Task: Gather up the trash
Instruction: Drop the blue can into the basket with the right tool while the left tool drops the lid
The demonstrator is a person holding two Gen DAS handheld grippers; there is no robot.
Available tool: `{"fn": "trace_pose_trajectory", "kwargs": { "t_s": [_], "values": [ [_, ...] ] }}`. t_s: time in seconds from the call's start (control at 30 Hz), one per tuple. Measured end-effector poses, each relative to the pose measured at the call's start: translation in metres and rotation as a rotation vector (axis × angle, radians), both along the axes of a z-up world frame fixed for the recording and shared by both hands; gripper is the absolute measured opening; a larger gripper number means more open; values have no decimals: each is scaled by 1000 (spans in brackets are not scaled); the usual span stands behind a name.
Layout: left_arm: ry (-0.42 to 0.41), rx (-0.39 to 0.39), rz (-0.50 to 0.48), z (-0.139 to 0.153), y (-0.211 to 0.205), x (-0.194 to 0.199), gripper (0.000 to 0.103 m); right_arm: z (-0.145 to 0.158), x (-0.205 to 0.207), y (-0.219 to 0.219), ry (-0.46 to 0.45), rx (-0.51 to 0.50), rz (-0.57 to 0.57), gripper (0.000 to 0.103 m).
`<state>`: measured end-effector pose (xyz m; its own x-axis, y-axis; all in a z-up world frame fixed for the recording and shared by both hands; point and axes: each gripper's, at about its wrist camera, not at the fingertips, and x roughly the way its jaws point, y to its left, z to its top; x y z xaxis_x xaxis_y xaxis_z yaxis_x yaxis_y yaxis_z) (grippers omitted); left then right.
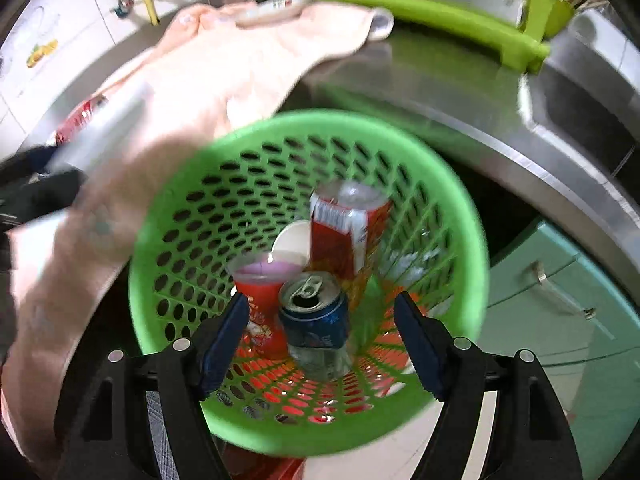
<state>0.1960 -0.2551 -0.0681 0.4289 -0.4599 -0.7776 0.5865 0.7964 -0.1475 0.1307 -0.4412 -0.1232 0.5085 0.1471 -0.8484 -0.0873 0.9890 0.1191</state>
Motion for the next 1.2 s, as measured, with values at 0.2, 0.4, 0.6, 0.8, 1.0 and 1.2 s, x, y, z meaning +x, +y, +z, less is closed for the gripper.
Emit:
{"fn": "trace_pose_trajectory", "kwargs": {
  "t_s": [0.2,0.4,0.6,0.8,1.0,1.2],
  "values": [
    [15,47,-15,-17,-28,10,89,30,-24,-20,-85,45,-27,74],
    [45,76,-18,-36,-47,17,90,32,-39,-25,-108,60,-28,75],
    [77,95,-13,-53,-58,24,90,22,-42,-32,-90,67,-51,75],
    [99,85,-17,-59,-65,27,90,16,-44,-34,-80,78,-68,75],
    [93,67,-19,-54,-63,22,90,22,-47,-34,-91,88,-77,75],
    [69,29,-1,-35,-44,16,90,35,-50,-25,-118,80,-62,75]
  ]
}}
